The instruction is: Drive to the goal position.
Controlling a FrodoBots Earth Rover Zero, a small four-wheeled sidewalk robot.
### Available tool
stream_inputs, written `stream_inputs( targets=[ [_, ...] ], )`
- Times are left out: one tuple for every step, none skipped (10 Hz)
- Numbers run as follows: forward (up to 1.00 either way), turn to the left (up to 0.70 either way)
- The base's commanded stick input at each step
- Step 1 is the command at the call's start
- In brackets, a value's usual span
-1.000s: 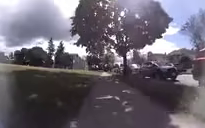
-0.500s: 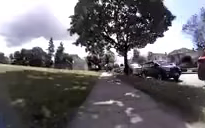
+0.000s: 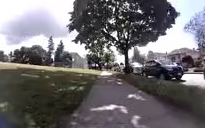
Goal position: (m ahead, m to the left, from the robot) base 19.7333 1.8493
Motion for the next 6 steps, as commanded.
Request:
stream_inputs(
  targets=[
    [0.70,0.00],
    [0.70,0.00],
    [0.70,0.00],
    [0.70,0.00],
    [0.70,0.00],
    [0.70,0.00]
  ],
)
